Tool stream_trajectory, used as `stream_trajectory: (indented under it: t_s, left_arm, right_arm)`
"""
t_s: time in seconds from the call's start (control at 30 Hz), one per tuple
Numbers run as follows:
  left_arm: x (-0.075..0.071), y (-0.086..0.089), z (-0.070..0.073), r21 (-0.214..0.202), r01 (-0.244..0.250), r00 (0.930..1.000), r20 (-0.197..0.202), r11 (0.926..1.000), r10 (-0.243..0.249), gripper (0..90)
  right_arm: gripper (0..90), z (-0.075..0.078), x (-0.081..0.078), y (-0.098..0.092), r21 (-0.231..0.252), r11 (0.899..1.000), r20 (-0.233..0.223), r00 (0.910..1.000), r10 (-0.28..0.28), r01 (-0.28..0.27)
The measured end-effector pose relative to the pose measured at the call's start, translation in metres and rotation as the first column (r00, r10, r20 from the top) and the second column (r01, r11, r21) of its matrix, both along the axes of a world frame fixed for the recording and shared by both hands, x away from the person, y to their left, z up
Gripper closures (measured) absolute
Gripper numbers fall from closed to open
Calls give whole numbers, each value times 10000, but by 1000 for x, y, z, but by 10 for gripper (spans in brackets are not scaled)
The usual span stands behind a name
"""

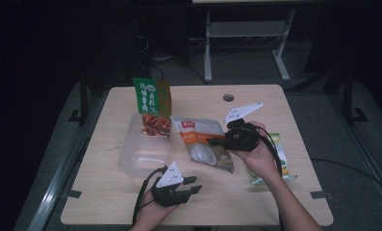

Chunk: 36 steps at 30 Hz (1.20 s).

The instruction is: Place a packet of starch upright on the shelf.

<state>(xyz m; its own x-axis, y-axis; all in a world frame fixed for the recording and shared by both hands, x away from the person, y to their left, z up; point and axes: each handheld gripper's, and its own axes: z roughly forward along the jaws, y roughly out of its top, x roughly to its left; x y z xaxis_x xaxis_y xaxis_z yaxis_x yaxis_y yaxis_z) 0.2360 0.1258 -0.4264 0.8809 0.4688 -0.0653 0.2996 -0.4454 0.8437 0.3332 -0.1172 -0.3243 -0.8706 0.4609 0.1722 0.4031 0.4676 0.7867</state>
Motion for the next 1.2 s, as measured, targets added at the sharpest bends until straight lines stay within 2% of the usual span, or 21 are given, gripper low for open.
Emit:
stream_trajectory:
  t_s: [0.3,0.47,0.53,0.63,0.73,0.8,1.17,1.2]
  left_arm:
    - [0,3,1,-5,13,10000,33,10000,-13,625]
    - [0,2,1,-64,-30,10000,64,10000,30,617]
    - [0,2,1,-83,-72,10000,-3,9999,72,617]
    - [1,3,0,42,-46,10000,39,10000,46,613]
    - [1,3,0,58,-25,10000,53,10000,25,607]
    - [0,2,0,38,-31,10000,46,10000,31,602]
    - [0,1,0,-139,-40,10000,40,9999,41,574]
    - [1,2,0,-54,5,10000,99,10000,-4,574]
  right_arm:
    - [900,20,9,22,81,9996,12,9997,255,-255]
    - [900,28,14,32,68,9985,293,9981,548,-550]
    - [900,31,16,37,85,9984,258,9981,560,-563]
    - [900,36,18,44,105,9980,270,9977,616,-619]
    - [900,38,21,51,122,9972,425,9964,728,-734]
    - [900,41,22,57,190,9970,304,9968,741,-747]
    - [900,44,34,85,115,9939,354,9934,1093,-1098]
    - [900,44,35,87,140,9939,353,9934,1091,-1097]
